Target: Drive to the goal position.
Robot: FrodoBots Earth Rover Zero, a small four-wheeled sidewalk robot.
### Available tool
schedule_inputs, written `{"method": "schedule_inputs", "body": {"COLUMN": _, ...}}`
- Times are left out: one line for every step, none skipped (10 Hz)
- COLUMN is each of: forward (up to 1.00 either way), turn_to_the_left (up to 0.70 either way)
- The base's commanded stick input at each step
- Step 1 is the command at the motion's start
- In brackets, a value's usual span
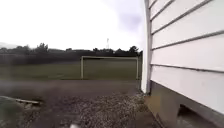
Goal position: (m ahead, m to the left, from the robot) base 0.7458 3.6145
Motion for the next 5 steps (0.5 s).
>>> {"method": "schedule_inputs", "body": {"forward": 0.06, "turn_to_the_left": 0.00}}
{"method": "schedule_inputs", "body": {"forward": 0.06, "turn_to_the_left": 0.00}}
{"method": "schedule_inputs", "body": {"forward": 0.06, "turn_to_the_left": 0.00}}
{"method": "schedule_inputs", "body": {"forward": 0.06, "turn_to_the_left": 0.00}}
{"method": "schedule_inputs", "body": {"forward": 0.06, "turn_to_the_left": 0.00}}
